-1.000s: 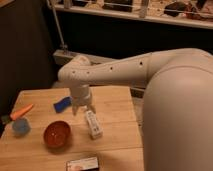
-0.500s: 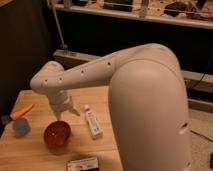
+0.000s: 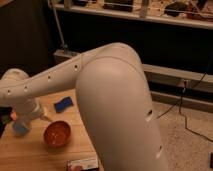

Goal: Place the ceramic cup in the ceramic bowl

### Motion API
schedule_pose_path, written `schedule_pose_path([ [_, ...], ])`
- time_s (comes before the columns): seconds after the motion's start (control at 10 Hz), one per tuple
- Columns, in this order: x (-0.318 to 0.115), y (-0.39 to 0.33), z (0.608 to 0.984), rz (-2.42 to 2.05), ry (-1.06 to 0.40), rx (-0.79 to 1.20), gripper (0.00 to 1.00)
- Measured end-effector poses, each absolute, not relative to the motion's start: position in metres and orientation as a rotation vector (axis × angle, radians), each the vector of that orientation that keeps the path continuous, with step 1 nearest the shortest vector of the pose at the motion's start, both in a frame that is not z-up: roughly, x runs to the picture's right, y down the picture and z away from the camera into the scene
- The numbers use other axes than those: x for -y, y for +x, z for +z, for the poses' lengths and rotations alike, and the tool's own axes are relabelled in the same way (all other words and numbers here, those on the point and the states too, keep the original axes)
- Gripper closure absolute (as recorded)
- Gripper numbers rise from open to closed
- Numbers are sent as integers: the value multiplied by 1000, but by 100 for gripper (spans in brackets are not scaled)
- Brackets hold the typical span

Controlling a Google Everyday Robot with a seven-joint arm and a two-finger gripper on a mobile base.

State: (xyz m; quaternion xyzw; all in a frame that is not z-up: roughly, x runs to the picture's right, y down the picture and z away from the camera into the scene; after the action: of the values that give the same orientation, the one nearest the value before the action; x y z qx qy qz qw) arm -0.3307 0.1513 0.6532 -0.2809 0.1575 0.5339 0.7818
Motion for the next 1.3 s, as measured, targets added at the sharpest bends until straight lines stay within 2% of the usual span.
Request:
schedule_pose_path([
  [0.5, -153, -397, 638, 1098, -658, -219, 35],
  [0.9, -158, -438, 655, 1045, -681, -161, 35],
  [1.3, -148, -450, 677, 1032, -644, -166, 35],
])
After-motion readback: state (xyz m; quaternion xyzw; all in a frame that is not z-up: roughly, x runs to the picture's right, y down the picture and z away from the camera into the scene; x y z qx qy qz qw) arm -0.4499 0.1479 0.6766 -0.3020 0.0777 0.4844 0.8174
